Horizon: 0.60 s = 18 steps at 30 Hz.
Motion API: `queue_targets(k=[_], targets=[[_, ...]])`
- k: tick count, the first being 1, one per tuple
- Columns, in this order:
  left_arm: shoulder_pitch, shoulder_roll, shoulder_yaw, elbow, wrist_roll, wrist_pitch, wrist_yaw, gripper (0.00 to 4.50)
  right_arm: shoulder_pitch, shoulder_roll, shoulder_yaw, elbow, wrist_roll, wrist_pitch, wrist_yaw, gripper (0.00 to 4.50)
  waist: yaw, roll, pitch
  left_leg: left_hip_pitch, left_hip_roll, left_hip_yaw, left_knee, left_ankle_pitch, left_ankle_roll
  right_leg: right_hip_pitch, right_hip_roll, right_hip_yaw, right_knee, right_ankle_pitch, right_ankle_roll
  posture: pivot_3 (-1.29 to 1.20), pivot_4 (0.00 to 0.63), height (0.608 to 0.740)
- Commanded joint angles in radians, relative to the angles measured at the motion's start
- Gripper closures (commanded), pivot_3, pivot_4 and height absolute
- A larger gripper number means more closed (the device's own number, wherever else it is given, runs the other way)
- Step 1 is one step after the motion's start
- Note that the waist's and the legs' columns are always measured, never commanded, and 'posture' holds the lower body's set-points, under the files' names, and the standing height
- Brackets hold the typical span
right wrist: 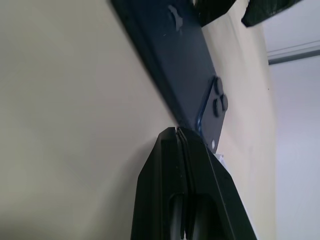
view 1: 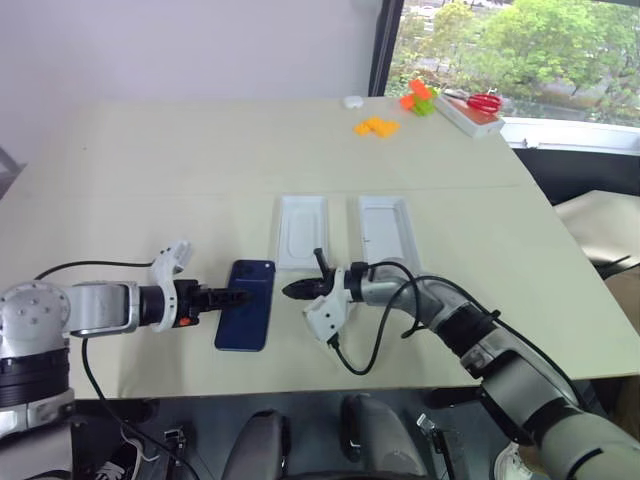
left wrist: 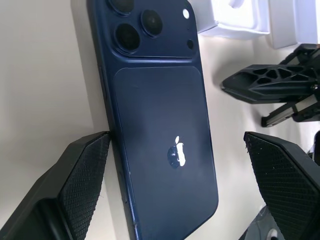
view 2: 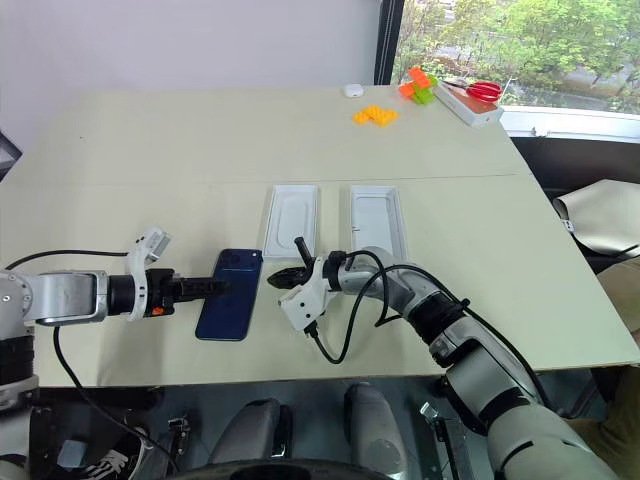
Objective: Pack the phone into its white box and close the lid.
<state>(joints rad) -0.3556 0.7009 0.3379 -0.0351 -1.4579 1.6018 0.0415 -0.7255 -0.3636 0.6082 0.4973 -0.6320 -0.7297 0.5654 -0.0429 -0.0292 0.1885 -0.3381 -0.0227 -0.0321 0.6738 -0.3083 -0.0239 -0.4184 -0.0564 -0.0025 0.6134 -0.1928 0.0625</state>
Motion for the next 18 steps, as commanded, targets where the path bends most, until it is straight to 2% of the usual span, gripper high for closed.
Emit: queue_targets(k=[1, 3, 9, 18], targets=[[0.015, -0.039, -0.04, 0.027, -0.094, -0.006, 0.058, 0.0, -0.01, 0.018, 0.021, 0.036, -0.026, -0.002, -0.028, 4.47, 0.0, 0.0, -0.001, 0.0, 0.0, 0.0, 0.0, 0.0, 0.0, 0.0, 0.0, 0.0, 0.0, 0.0, 0.0, 0.0, 0.15, 0.74], [0.022, -0.035, -0.066, 0.027, -0.189, -0.043, 0.103, 0.0, -0.009, 0.016, 0.022, 0.044, -0.027, -0.007, -0.034, 4.47, 0.0, 0.0, -0.001, 0.0, 0.0, 0.0, -0.001, 0.0, 0.0, 0.0, 0.0, 0.0, 0.0, 0.0, 0.0, 0.0, 0.15, 0.74], [0.033, 0.091, -0.198, 0.011, -0.48, -0.202, 0.224, 0.0, -0.006, 0.016, 0.021, 0.051, -0.026, -0.005, -0.05, 4.47, -0.002, -0.003, -0.002, 0.0, 0.001, 0.0, -0.003, 0.0, -0.001, -0.001, -0.002, 0.002, -0.001, 0.0, -0.001, 0.0, 0.15, 0.74], [0.042, 0.157, -0.279, -0.032, -0.514, -0.314, 0.225, 0.0, 0.008, 0.017, 0.016, 0.033, -0.009, 0.004, -0.043, 4.47, -0.002, -0.004, -0.001, 0.0, 0.003, 0.0, -0.007, 0.001, -0.002, -0.005, 0.005, 0.002, -0.001, -0.003, -0.005, 0.0, 0.15, 0.74]])
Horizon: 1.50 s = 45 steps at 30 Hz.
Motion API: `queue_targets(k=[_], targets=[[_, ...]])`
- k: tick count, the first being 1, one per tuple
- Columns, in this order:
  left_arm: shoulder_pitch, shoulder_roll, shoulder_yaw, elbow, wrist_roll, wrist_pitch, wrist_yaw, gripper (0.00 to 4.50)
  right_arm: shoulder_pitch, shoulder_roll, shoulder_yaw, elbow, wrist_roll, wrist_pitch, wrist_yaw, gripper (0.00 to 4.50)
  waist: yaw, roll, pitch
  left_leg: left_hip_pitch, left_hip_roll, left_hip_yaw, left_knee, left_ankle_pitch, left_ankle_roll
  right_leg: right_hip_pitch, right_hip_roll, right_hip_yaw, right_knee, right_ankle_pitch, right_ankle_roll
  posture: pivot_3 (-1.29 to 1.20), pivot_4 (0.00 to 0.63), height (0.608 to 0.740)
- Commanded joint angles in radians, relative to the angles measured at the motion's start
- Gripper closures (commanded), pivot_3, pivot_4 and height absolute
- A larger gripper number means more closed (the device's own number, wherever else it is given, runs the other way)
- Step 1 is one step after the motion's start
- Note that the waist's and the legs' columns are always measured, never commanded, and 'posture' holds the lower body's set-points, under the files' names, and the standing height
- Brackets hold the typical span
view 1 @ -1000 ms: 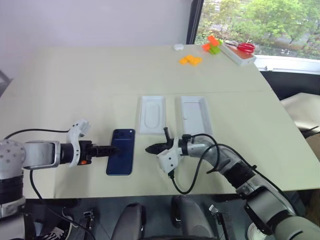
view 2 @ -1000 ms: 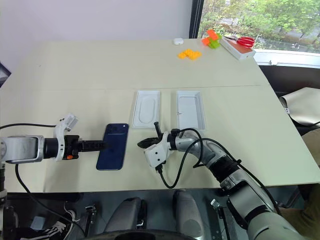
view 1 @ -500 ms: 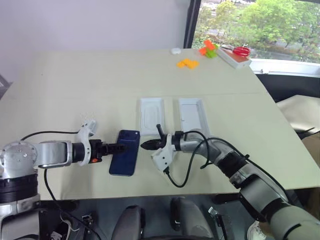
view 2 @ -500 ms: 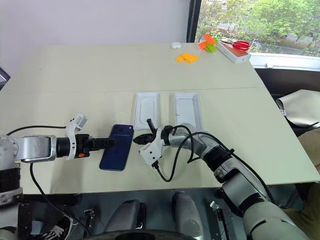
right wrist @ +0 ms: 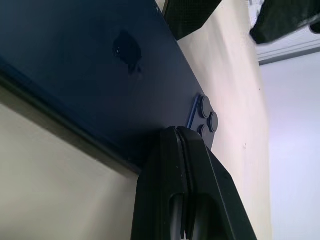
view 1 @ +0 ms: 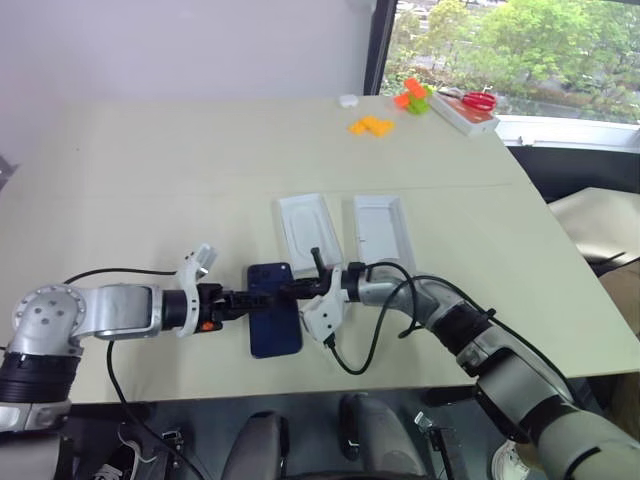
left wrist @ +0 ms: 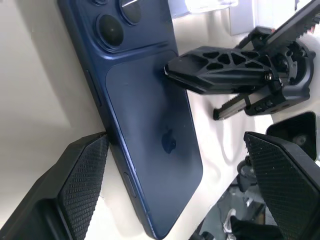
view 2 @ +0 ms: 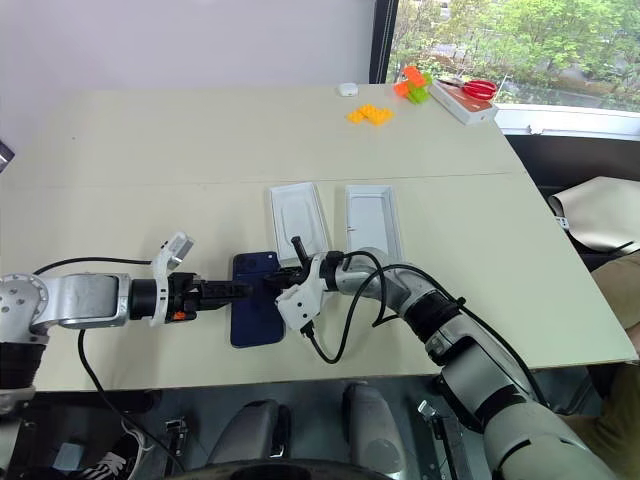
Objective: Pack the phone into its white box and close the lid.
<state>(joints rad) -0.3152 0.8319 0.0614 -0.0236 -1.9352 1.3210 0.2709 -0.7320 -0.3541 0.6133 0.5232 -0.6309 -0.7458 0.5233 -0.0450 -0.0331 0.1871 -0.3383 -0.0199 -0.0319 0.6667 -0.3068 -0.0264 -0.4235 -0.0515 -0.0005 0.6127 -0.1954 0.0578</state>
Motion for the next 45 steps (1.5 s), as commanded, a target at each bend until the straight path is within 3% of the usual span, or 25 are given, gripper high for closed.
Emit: queue_targets(k=[1, 10, 15, 32, 40, 45], targets=[[0.011, 0.043, -0.016, -0.057, -0.037, -0.036, 0.005, 0.0, 0.013, 0.003, 0.008, 0.004, -0.006, 0.02, 0.002, 4.47, -0.001, 0.0, 0.0, 0.0, 0.0, 0.0, 0.0, 0.0, 0.0, 0.0, 0.0, 0.0, 0.0, 0.0, 0.0, 0.0, 0.15, 0.74], [0.061, 0.106, -0.049, -0.088, -0.037, -0.083, -0.015, 0.0, 0.051, -0.198, -0.036, -0.145, 0.063, -0.021, 0.113, 4.47, 0.017, 0.001, 0.002, -0.002, -0.002, 0.001, -0.001, 0.0, 0.001, -0.002, -0.003, 0.0, -0.002, -0.002, 0.002, 0.0, 0.15, 0.74], [0.053, 0.103, -0.076, -0.079, -0.037, -0.103, -0.003, 0.0, 0.057, -0.233, -0.023, -0.193, 0.025, -0.019, 0.136, 4.47, 0.025, 0.001, 0.002, -0.002, -0.002, 0.002, -0.002, -0.001, 0.002, -0.002, -0.003, 0.0, -0.003, -0.003, 0.002, 0.0, 0.15, 0.74], [-0.019, -0.027, -0.161, -0.058, -0.037, -0.154, 0.077, 0.0, 0.035, -0.115, 0.024, -0.097, -0.098, -0.014, 0.065, 4.47, 0.023, -0.004, -0.002, 0.001, 0.001, 0.001, -0.002, 0.0, 0.001, 0.0, 0.003, 0.0, -0.002, -0.004, 0.002, 0.0, 0.15, 0.74], [-0.076, -0.105, -0.067, -0.094, -0.037, -0.147, 0.069, 0.0, 0.04, -0.112, 0.018, -0.088, -0.095, -0.02, 0.061, 4.47, 0.026, -0.006, -0.004, 0.001, 0.001, 0.0, -0.002, 0.0, 0.001, 0.002, 0.003, 0.0, -0.002, -0.004, 0.002, 0.0, 0.15, 0.74], [-0.099, -0.088, -0.064, -0.104, -0.037, -0.136, 0.093, 0.0, 0.041, -0.109, 0.014, -0.079, -0.087, -0.018, 0.065, 4.47, 0.025, -0.007, -0.004, 0.001, 0.001, 0.0, -0.002, 0.0, 0.001, 0.001, 0.003, 0.0, -0.003, -0.004, 0.002, 0.0, 0.15, 0.74]])
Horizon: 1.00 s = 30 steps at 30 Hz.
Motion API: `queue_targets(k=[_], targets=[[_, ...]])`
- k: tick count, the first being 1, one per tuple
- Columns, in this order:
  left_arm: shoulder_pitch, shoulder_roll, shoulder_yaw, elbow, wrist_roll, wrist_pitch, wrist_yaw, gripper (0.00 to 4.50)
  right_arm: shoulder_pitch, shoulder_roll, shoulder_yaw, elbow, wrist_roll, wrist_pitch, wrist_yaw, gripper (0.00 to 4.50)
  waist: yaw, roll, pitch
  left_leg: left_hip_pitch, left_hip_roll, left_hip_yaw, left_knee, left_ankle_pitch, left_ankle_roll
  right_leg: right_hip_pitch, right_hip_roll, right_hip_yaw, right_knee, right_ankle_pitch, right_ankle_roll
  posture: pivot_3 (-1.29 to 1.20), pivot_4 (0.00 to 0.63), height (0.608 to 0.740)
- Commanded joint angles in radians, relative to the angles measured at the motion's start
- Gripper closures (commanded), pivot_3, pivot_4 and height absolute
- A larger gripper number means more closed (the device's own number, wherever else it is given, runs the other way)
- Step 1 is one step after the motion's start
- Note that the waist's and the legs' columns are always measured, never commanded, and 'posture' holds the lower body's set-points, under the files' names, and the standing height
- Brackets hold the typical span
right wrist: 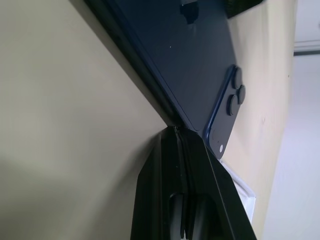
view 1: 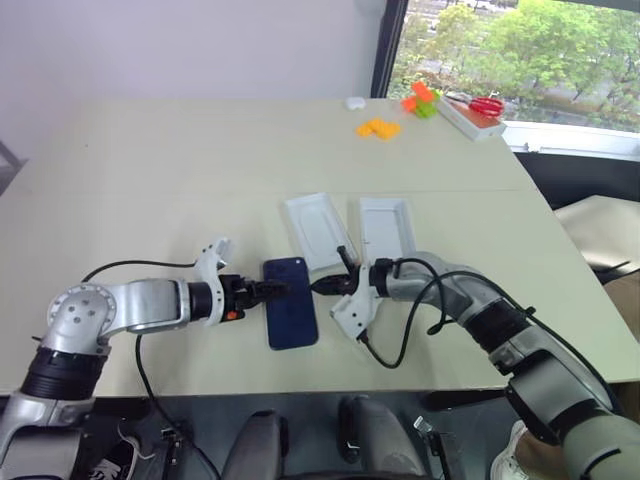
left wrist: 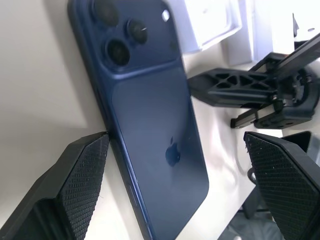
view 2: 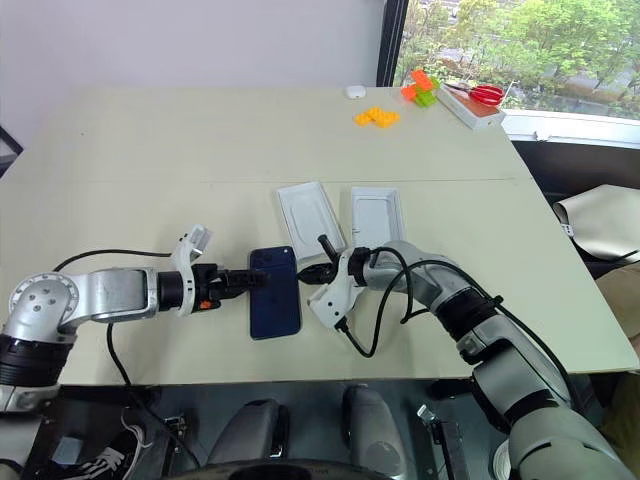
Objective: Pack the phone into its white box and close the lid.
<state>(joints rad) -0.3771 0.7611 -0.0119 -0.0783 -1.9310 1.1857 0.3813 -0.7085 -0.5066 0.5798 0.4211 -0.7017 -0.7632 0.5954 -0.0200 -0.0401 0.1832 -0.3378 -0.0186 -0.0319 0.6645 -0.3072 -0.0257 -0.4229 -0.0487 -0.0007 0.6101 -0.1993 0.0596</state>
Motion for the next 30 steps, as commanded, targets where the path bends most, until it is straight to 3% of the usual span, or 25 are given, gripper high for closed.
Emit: queue_targets(k=[1, 6, 12, 21, 24, 30], targets=[[-0.038, -0.021, 0.012, -0.046, -0.041, -0.001, -0.015, 0.0, 0.016, 0.044, 0.047, 0.025, -0.016, -0.002, -0.007, 4.47, -0.001, 0.0, 0.0, 0.0, 0.0, 0.0, 0.0, 0.0, 0.0, 0.0, 0.0, 0.0, 0.0, 0.0, 0.0, 0.0, 0.15, 0.74], [-0.038, -0.042, 0.025, -0.041, -0.041, 0.002, -0.026, 0.0, 0.018, 0.048, 0.046, 0.03, -0.015, -0.002, -0.003, 4.47, -0.022, -0.001, 0.0, 0.0, 0.001, -0.001, -0.001, 0.0, 0.0, -0.001, 0.001, 0.0, -0.001, 0.0, -0.001, 0.0, 0.15, 0.74], [-0.006, 0.015, -0.014, -0.064, -0.041, 0.012, -0.011, 0.0, 0.018, 0.048, 0.036, 0.024, -0.001, 0.001, 0.005, 4.47, -0.024, -0.001, 0.0, 0.0, 0.005, -0.001, -0.002, 0.0, 0.0, -0.002, 0.003, 0.0, -0.001, -0.001, -0.002, 0.0, 0.15, 0.74], [0.057, 0.204, 0.008, -0.053, -0.041, 0.046, -0.053, 0.0, 0.023, 0.037, 0.037, 0.026, -0.005, -0.003, 0.003, 4.47, -0.023, -0.001, 0.001, -0.001, 0.006, 0.0, -0.003, 0.0, 0.0, -0.002, 0.003, 0.0, -0.002, -0.001, -0.003, 0.0, 0.15, 0.74], [0.053, 0.185, -0.019, -0.042, -0.041, 0.026, -0.032, 0.0, 0.021, 0.04, 0.039, 0.024, -0.004, -0.007, 0.002, 4.47, -0.023, -0.001, 0.001, -0.002, 0.006, 0.0, -0.003, 0.0, 0.0, -0.002, 0.003, -0.001, -0.003, -0.001, -0.003, 0.0, 0.15, 0.74], [0.055, 0.048, -0.074, -0.028, -0.041, 0.002, -0.001, 0.0, 0.019, 0.046, 0.037, 0.018, 0.0, -0.004, 0.008, 4.47, -0.022, -0.001, 0.0, -0.001, 0.007, 0.0, -0.004, 0.0, 0.0, -0.001, 0.002, -0.001, -0.006, 0.0, -0.003, 0.0, 0.15, 0.74]])
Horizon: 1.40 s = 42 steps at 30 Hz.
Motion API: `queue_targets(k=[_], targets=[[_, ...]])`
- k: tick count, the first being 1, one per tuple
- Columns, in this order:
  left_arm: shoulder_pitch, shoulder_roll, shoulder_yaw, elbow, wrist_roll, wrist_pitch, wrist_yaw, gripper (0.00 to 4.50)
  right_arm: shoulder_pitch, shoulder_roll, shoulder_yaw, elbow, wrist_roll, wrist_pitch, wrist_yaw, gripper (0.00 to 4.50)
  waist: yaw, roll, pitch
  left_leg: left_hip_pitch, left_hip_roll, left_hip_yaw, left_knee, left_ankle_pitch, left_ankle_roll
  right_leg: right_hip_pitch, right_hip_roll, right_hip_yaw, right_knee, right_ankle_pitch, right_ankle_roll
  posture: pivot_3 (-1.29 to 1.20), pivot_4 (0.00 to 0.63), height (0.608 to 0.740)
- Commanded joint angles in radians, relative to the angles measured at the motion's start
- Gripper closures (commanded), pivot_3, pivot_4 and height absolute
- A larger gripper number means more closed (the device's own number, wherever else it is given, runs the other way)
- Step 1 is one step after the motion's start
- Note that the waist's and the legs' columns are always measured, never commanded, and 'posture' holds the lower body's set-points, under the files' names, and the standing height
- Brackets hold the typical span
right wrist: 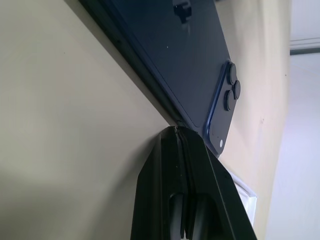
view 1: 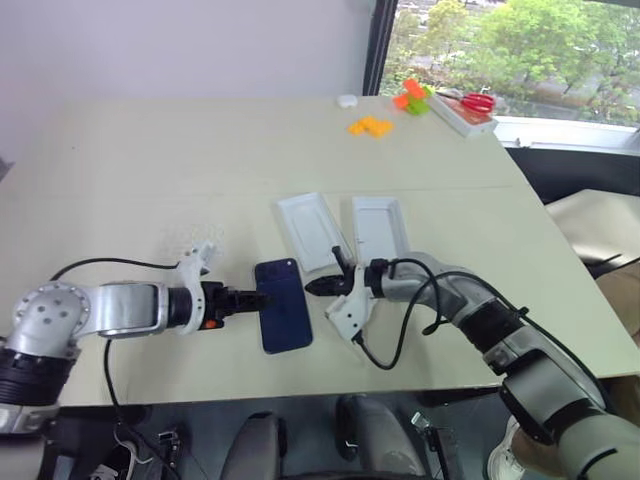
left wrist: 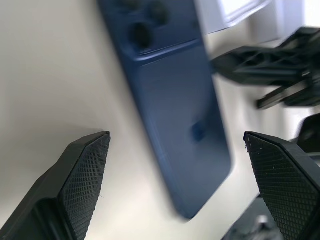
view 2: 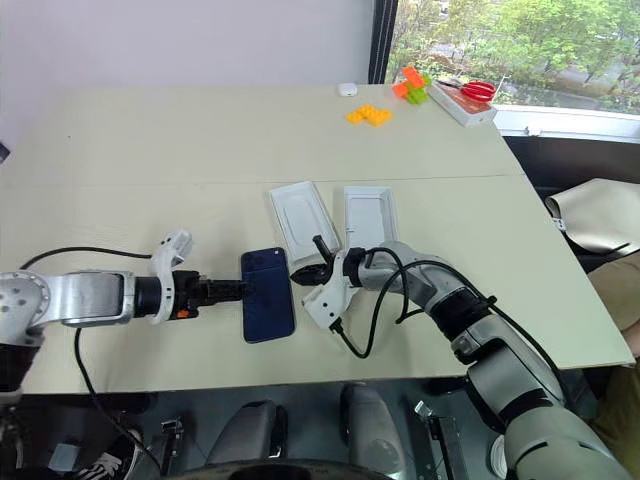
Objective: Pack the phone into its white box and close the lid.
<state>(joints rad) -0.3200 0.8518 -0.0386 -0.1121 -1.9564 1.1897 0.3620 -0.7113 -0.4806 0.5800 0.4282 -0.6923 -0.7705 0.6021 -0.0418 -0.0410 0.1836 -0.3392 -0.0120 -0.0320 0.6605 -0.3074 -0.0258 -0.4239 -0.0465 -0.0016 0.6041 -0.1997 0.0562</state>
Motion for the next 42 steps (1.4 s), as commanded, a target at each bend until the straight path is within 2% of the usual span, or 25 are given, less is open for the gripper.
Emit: queue_targets(k=[1, 7, 14, 16, 21, 33, 36, 42], targets=[[-0.011, -0.061, -0.054, 0.014, -0.016, -0.004, 0.03, 0.0, 0.022, 0.02, 0.036, 0.01, -0.01, 0.003, 0.001, 4.47, 0.001, 0.0, 0.0, 0.0, 0.0, 0.0, 0.0, 0.0, 0.0, 0.0, 0.0, 0.0, 0.0, 0.0, 0.0, 0.0, 0.15, 0.74], [-0.038, -0.177, -0.044, 0.101, -0.016, 0.021, 0.037, 0.0, 0.025, 0.013, 0.031, -0.001, -0.003, 0.011, 0.008, 4.47, 0.01, 0.007, -0.004, 0.004, -0.001, -0.002, 0.001, 0.0, 0.0, 0.008, 0.001, -0.001, -0.003, 0.001, 0.0, 0.0, 0.15, 0.74], [-0.06, -0.284, 0.08, 0.113, -0.016, 0.047, 0.008, 0.0, 0.039, 0.0, 0.02, -0.014, 0.005, 0.017, 0.019, 4.47, 0.026, 0.008, -0.004, 0.004, -0.004, -0.005, 0.001, 0.0, 0.0, 0.013, 0.001, -0.001, -0.008, 0.0, 0.001, 0.0, 0.15, 0.74], [-0.053, -0.277, 0.087, 0.114, -0.016, 0.057, 0.016, 0.0, 0.041, 0.0, 0.019, -0.016, 0.004, 0.018, 0.019, 4.47, 0.018, 0.004, -0.002, 0.001, -0.004, -0.006, 0.001, 0.0, 0.0, 0.009, 0.001, -0.001, -0.008, 0.001, 0.001, 0.0, 0.15, 0.74], [-0.052, -0.27, 0.093, 0.085, -0.016, 0.048, 0.034, 0.0, 0.046, 0.002, 0.019, -0.021, 0.007, 0.021, 0.022, 4.47, 0.01, 0.003, -0.003, -0.001, -0.002, -0.004, -0.012, 0.003, -0.006, 0.0, 0.001, 0.0, -0.008, 0.003, -0.003, 0.0, 0.15, 0.74], [-0.003, -0.184, 0.061, 0.033, -0.016, 0.012, 0.078, 0.0, 0.041, 0.007, 0.02, -0.021, 0.017, 0.023, 0.027, 4.47, 0.0, 0.003, -0.002, -0.001, -0.001, -0.003, -0.013, 0.004, -0.007, -0.001, 0.001, 0.0, -0.008, 0.002, -0.003, 0.0, 0.15, 0.74], [0.012, -0.178, 0.068, 0.024, -0.016, -0.001, 0.068, 0.86, 0.043, 0.005, 0.02, -0.025, 0.019, 0.024, 0.03, 4.5, 0.0, 0.003, -0.002, -0.001, -0.001, -0.003, -0.014, 0.004, -0.007, -0.001, 0.001, 0.001, -0.008, 0.002, -0.004, 0.0, 0.15, 0.74], [0.04, -0.193, 0.087, 0.026, -0.016, -0.022, 0.059, 3.91, 0.047, 0.003, 0.02, -0.032, 0.021, 0.028, 0.035, 4.5, 0.003, 0.002, -0.002, -0.001, -0.002, -0.003, -0.014, 0.004, -0.007, -0.001, 0.001, 0.0, -0.009, 0.002, -0.004, 0.0, 0.15, 0.74]])
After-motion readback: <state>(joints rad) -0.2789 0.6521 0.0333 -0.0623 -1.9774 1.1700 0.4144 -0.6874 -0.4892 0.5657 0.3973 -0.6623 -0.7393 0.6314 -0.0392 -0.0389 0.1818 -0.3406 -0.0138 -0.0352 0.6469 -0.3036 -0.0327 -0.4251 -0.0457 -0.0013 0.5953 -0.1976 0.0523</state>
